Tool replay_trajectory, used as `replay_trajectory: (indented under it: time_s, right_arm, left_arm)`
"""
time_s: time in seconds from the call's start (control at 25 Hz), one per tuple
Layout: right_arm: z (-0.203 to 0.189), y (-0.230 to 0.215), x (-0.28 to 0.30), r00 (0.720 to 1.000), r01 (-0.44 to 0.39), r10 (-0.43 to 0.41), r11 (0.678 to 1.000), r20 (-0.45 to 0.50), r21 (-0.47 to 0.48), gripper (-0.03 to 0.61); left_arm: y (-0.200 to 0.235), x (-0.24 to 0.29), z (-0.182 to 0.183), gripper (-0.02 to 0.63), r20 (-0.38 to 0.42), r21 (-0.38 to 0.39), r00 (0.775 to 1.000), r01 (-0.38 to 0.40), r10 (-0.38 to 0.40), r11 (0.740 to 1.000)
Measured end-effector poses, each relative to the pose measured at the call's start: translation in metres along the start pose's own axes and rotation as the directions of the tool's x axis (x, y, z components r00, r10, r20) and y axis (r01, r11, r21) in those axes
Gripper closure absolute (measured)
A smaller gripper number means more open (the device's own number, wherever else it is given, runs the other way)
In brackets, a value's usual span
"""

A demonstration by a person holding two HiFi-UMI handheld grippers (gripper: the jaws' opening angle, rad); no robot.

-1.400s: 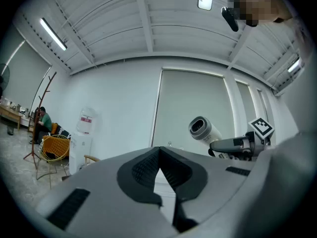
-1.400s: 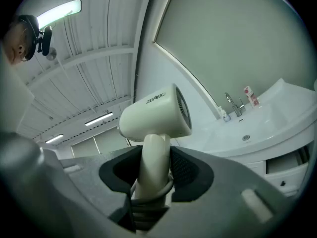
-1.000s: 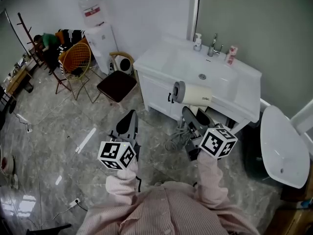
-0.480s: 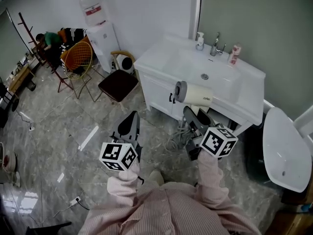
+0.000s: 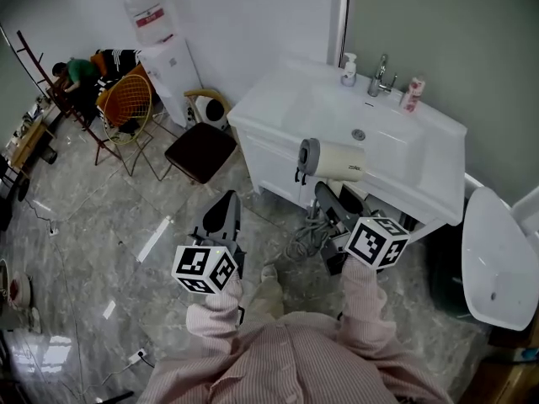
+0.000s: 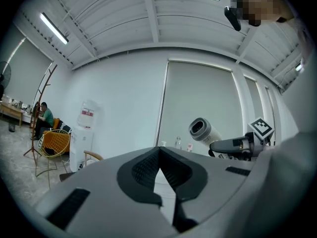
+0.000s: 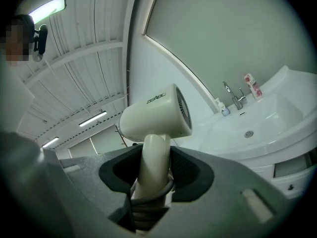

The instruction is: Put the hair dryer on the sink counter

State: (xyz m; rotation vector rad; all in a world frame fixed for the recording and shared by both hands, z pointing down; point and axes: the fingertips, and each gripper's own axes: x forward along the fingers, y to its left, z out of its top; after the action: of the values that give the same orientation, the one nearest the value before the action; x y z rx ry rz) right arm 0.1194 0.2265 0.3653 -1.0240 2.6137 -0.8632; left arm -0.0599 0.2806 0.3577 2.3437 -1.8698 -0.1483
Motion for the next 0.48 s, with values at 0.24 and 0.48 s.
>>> replay_trajectory:
  time_s: [0.24,0.48]
  right_arm:
    - [0.009,-0.023,0.06,0.999,0.034,-0.034,0.999,-0.004,0.023,0.411]
    - [0.019,-0.045,0.116,0.998,0.066,-0.066,0.997,0.001,0.046,0.411]
  left_arm:
    - [0.041,0.058,0.003,0.612,-0.025,-0.011,0.999,0.033,-0.033,0.999]
    - [0.079,0.115,0.007,0.612,-0.042,-0.023,0.997,0.071,-0.072,0.997]
